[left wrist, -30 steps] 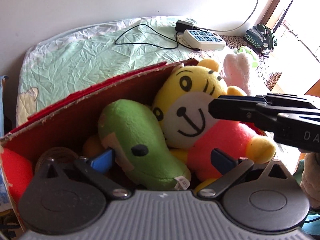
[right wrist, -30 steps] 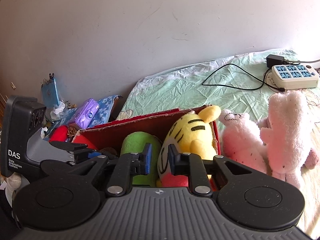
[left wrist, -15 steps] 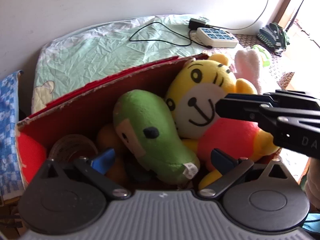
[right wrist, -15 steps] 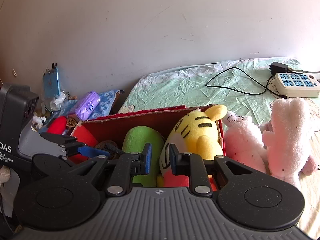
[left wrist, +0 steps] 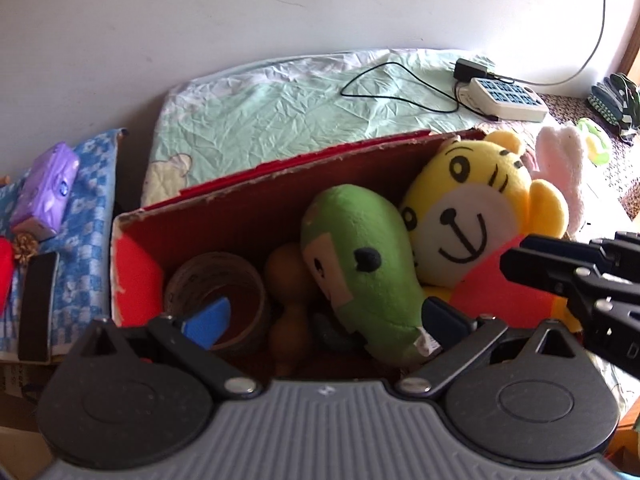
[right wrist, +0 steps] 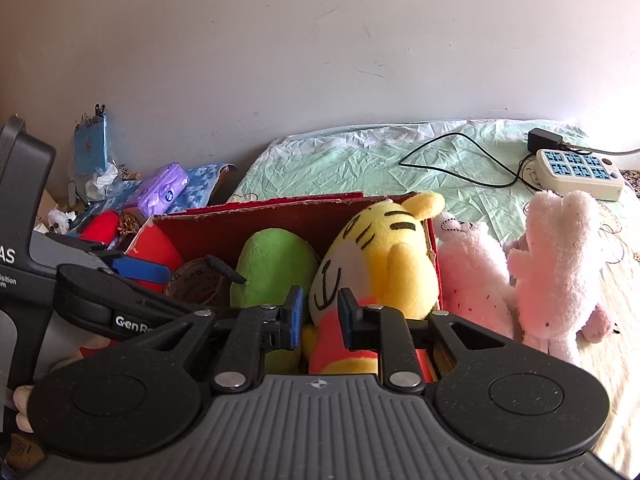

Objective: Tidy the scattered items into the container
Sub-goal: 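Move the right tool out of the box toward the pink plushes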

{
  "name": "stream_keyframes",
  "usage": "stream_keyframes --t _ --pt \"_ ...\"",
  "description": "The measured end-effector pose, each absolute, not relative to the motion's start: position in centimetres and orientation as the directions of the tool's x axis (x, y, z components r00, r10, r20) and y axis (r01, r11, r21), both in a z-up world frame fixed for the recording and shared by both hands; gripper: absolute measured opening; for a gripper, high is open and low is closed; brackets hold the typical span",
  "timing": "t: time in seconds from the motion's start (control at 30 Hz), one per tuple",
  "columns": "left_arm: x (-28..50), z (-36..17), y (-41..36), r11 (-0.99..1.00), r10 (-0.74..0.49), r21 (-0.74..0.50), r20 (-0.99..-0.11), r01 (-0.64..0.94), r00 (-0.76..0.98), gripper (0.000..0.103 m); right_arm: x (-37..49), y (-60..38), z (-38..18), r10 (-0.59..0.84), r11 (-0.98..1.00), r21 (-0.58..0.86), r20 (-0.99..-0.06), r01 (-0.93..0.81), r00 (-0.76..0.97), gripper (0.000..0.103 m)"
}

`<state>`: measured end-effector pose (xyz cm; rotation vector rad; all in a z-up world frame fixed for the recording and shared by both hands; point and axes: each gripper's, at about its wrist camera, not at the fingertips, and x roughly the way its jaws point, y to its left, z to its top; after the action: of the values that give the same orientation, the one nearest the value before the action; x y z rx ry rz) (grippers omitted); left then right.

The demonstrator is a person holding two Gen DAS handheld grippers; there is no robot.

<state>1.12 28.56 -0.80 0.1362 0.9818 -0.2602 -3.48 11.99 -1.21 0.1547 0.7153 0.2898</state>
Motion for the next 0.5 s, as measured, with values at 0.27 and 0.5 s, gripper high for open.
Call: stream_keyframes --t 0.27,0.5 --pt "0.0 -0.3 28.5 0.975 -0.147 -0.032 -0.834 0.220 0.531 0.102 -4.6 11.6 -0.9 0.329 0.941 0.278 -0.610 -0.194 0.721 0.024" --pt "-1.1 -0.6 28.0 0.984 -0.126 -0.033 -0.826 0.177 0.549 0.102 -6.0 11.1 -0.7 0.330 0.938 0.290 -0.592 -0.188 0.736 0.026"
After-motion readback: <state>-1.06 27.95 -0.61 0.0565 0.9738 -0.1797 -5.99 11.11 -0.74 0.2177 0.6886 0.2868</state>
